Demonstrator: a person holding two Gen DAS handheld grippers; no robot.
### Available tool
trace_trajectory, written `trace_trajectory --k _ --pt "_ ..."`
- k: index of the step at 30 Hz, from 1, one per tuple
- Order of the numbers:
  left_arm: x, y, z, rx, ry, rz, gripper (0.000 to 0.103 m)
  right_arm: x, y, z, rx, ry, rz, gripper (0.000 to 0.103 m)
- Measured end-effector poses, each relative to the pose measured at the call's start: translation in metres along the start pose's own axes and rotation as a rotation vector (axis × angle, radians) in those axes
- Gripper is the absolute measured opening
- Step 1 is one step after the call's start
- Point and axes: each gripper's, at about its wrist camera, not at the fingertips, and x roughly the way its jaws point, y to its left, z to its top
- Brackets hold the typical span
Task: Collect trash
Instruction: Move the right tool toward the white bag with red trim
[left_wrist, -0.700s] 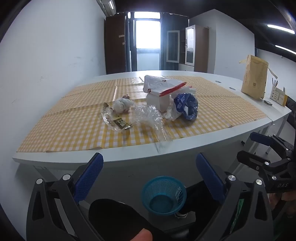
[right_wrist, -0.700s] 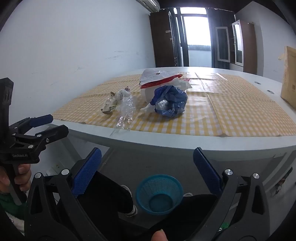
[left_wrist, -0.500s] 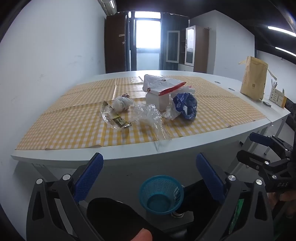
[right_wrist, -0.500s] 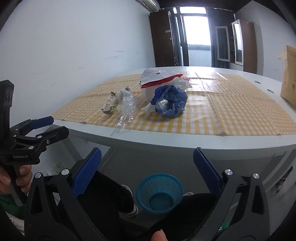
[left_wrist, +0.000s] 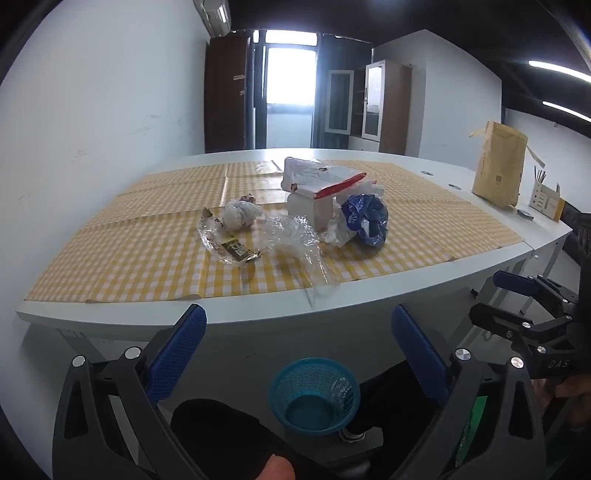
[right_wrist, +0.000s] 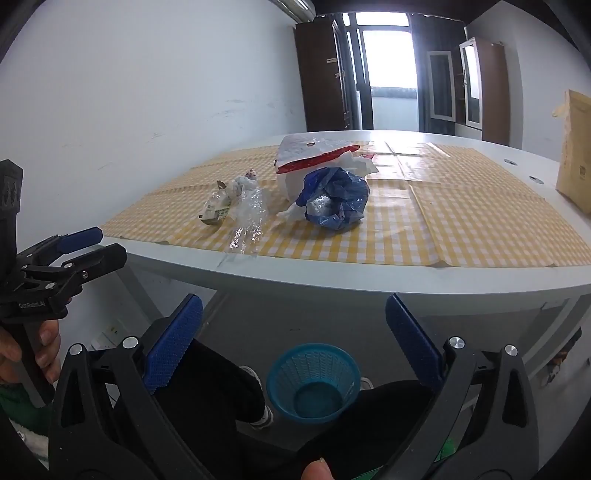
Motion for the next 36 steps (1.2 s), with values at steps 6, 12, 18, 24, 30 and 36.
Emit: trace_trajectory --k 6,12,18,24,30,36 --pt "0.001 0.0 0.0 0.028 -0.004 -0.012 0.098 0.001 -0.005 -0.002 0.008 0.008 -0.009 0.095" --pt "0.003 0.006 -0.003 0.007 -0.005 -0.017 0.098 0.002 -0.003 -0.001 0.004 0.011 -0.014 0.095" --pt "0.011 0.015 -0.005 -0.019 0.001 0.045 0.098 0.005 -0.007 -0.001 0.026 0.014 -0.003 0.095" --pt "0.016 0.031 -0.001 -0.068 0.02 0.017 0.097 0.008 -0.01 0.004 0.023 0.007 -0.017 0.095" --pt "0.025 0.034 -0.001 -0.033 0.01 0.02 0.097 0.013 -0.014 0.01 0.024 0.0 -0.01 0.095" --pt "0.035 0.036 0.001 -0.044 0.016 0.039 0.097 0.017 -0.016 0.019 0.016 -0.013 -0.011 0.095"
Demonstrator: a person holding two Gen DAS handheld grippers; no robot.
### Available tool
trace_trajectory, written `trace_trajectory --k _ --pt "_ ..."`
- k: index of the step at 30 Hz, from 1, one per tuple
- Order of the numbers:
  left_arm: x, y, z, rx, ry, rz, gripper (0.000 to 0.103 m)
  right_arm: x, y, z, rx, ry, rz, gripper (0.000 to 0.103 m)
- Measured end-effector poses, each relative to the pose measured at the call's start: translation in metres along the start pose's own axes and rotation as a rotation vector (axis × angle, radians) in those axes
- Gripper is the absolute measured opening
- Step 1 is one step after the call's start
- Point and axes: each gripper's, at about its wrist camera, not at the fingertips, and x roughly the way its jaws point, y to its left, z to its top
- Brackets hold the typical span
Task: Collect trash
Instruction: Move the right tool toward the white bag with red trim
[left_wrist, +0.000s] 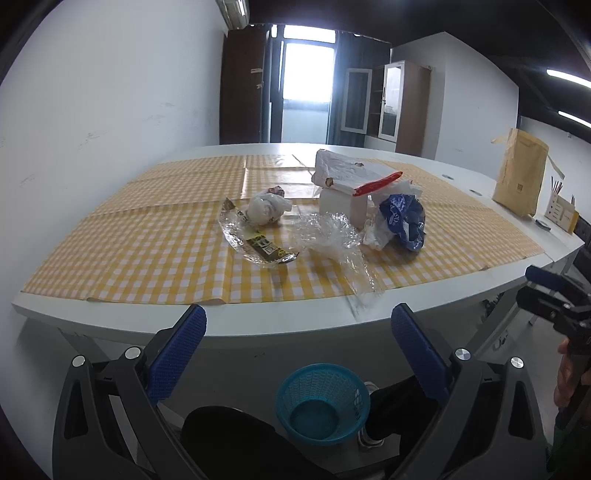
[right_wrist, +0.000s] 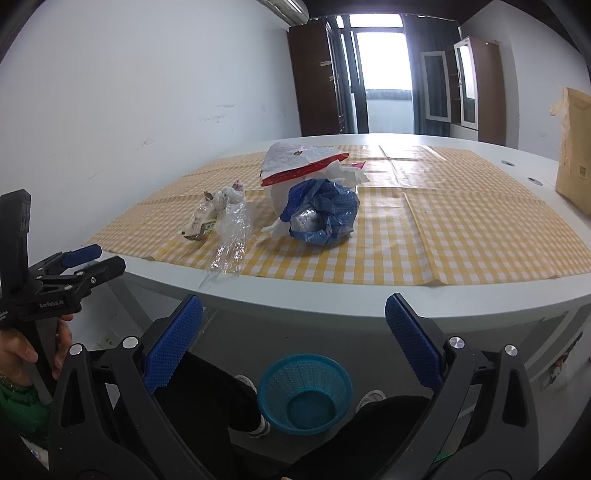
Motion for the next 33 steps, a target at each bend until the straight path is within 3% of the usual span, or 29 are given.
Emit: trace_trajectory --k 18,33 --pt "0.038 0.014 0.015 -0.008 0.012 0.045 0.097 0.03 -0.012 0.021 0.008 0.02 0.026 0.095" --pt "0.087 0.042 0.034 -0.037 0.045 0.087 0.097 0.082 -0.046 0.092 0.03 0.004 0.033 0.095"
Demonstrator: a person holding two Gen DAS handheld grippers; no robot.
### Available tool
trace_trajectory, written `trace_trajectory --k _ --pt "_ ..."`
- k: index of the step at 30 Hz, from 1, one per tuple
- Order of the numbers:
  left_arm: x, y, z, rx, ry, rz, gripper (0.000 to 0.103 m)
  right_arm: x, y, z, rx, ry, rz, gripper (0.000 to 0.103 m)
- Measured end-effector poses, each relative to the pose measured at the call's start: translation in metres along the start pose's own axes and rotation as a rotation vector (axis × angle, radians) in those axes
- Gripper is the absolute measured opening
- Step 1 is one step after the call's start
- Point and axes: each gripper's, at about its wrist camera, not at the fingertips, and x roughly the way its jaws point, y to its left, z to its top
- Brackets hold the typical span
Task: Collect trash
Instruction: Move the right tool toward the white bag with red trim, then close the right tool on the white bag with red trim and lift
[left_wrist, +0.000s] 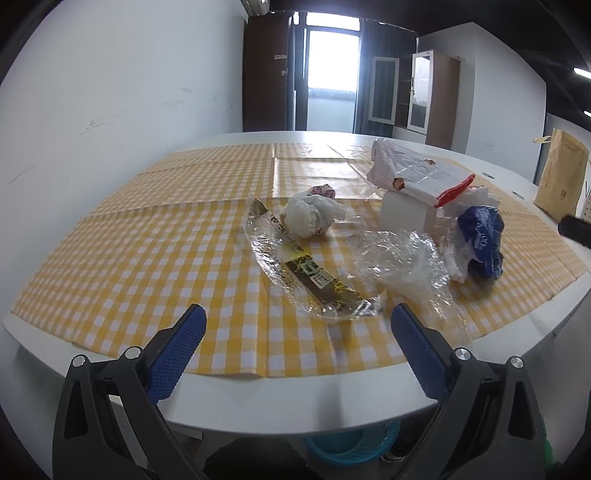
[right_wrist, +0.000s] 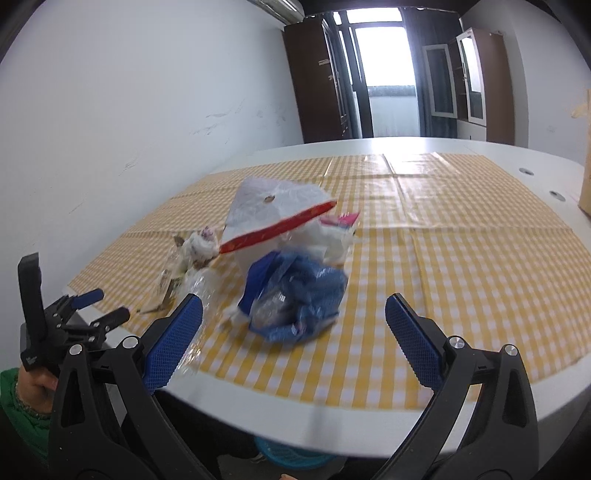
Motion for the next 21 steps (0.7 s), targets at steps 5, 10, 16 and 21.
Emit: trace_trajectory --k 5,10,16,21 --pt "0.01 0.01 0.006 -0.029 0.015 -0.005 0.097 0.021 -0.008 0.031 -0.016 -0.001 -0.021 0.095" --pt "0.018 0.015 0.011 -0.035 0.035 -0.004 0.097 0.046 -0.012 0.055 -0.03 0.015 -0.021 0.095" --pt "0.031 0.007 0.014 -0.01 0.077 -0.041 0.087 0.08 -0.02 0.078 -0.031 0.056 -0.004 0.09" --pt "0.023 -0.011 0.011 0.073 0.073 -0.14 0.085 0.104 -0.026 0.092 -0.029 0.093 0.011 0.082"
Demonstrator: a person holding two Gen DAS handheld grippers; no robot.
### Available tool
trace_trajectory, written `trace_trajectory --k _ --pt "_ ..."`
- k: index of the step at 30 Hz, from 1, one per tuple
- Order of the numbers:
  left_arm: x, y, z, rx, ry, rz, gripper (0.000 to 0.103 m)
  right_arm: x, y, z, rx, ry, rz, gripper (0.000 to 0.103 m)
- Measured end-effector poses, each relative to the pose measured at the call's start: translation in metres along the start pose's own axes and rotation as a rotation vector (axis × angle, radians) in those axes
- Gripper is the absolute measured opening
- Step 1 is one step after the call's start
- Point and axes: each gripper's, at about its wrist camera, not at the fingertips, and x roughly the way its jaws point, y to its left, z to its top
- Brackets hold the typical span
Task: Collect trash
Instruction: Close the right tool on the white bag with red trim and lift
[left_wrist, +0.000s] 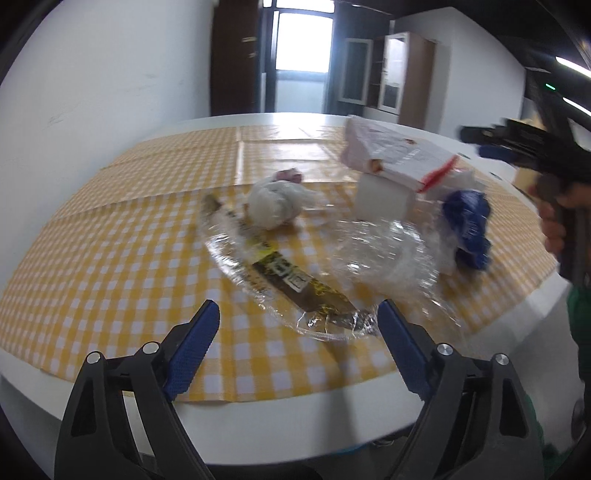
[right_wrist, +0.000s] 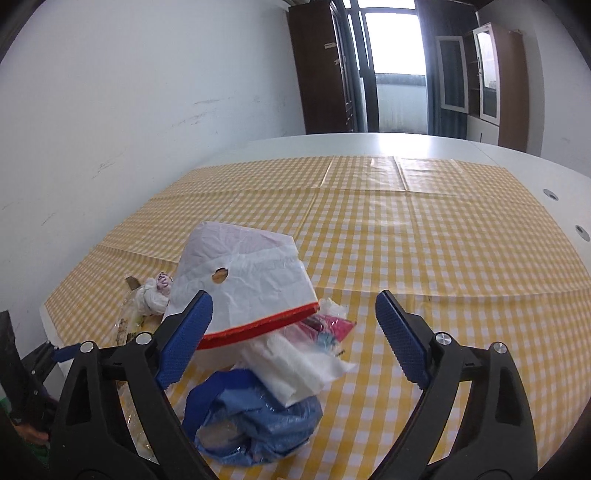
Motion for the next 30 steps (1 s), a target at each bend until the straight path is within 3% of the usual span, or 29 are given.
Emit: trace_trajectory --k 11,15,20,22,24,26,30 --pt "-0.01 -0.03 -0.013 0.131 0.007 -0.123 0.086 0.027 -0.013 0.004 0.041 0.079 0.058 0.06" --pt "-0.003 -0.038 -0.012 0.175 0.004 -0.103 0.086 0.031 -0.012 0.006 0.038 0.091 0.07 0.052" --pt "0.008 -0.041 -0.006 0.217 0.018 -0.105 0.049 0.031 -0.006 0.009 0.037 0.093 0.083 0.038" --pt "0.009 -0.042 -0.006 0.217 0.021 -0.106 0.021 0.032 -0.003 0.009 0.019 0.102 0.078 0.033" --pt "0.009 -0.041 -0.004 0.202 0.01 -0.098 0.005 0.032 -0.001 0.008 0.006 0.107 0.074 0.018" --pt "0.004 -0.039 -0.002 0.177 -0.015 -0.094 0.003 0.031 0.001 0.007 0.007 0.101 0.062 0.005" --pt "-0.017 -0.038 0.002 0.165 -0.092 -0.08 0.002 0.023 0.007 0.005 0.004 0.066 0.068 0.001"
